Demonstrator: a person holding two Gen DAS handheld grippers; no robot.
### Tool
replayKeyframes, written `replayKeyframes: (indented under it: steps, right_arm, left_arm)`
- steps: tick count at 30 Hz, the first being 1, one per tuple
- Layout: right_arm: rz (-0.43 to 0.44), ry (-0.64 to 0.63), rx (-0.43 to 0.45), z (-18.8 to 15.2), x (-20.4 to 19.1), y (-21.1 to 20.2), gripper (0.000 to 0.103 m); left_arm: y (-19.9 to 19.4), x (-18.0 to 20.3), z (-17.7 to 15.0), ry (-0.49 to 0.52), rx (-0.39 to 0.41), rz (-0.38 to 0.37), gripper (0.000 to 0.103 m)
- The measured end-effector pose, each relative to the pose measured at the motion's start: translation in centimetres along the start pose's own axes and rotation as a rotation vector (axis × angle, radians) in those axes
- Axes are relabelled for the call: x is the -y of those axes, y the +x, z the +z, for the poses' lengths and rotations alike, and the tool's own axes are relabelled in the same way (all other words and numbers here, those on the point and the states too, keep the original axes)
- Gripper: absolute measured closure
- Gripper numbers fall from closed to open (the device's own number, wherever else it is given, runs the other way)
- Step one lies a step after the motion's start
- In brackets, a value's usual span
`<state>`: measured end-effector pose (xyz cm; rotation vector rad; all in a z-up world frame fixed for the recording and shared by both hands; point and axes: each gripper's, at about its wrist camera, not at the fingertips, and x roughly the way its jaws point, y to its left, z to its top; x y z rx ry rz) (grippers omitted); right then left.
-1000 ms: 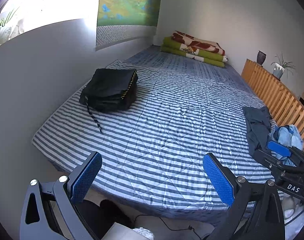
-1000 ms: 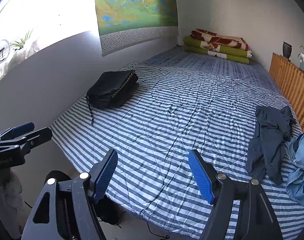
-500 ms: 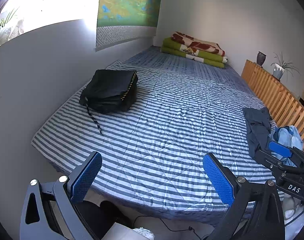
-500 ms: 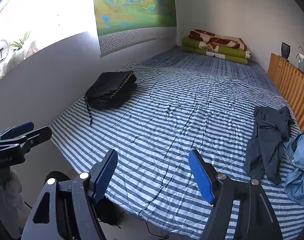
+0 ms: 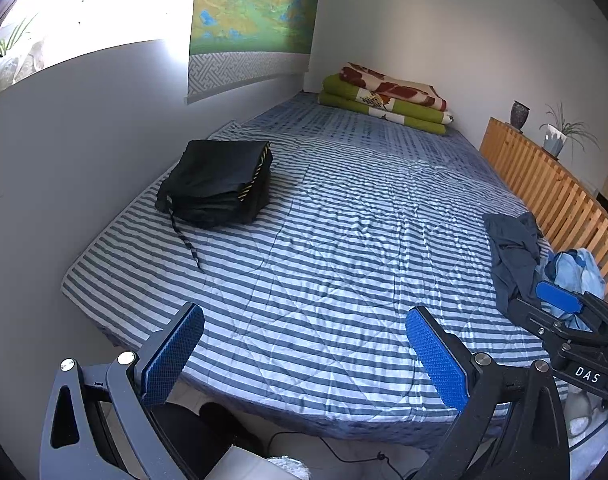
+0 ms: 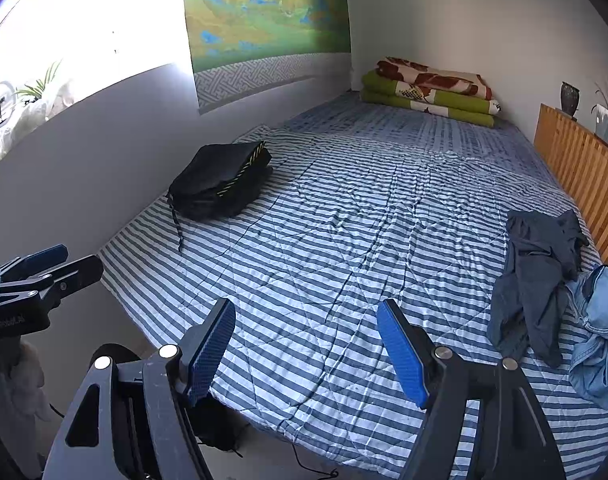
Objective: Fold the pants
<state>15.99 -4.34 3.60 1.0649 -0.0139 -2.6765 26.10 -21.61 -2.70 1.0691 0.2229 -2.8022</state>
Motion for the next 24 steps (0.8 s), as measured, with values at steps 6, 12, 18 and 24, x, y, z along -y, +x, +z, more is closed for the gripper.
replayKeyframes:
  steps: [6, 12, 18, 24]
  right_arm:
    - [0.002, 0.000, -0.004, -0.07, -0.04, 0.09, 0.033]
    - [-0.001, 0.004, -0.011, -0.23, -0.07, 0.29, 0.033]
    - [-0.003, 0.007, -0.014, -0.41, -0.03, 0.34, 0.033]
    - [-0.005, 0.017, -0.019, -0.58, 0.22, 0.54, 0.033]
  left_arm:
    - [0.03, -0.29, 0.01, -0.002, -0.001, 0.001, 0.001]
    - [0.19, -0.21, -0.13, -0.004, -0.007, 0.001, 0.001]
    - [0.30, -0.18, -0.18, -0.006, -0.010, -0.003, 0.001]
    - [0.57, -0.10, -0.30, 0.007, -0.003, 0.008, 0.001]
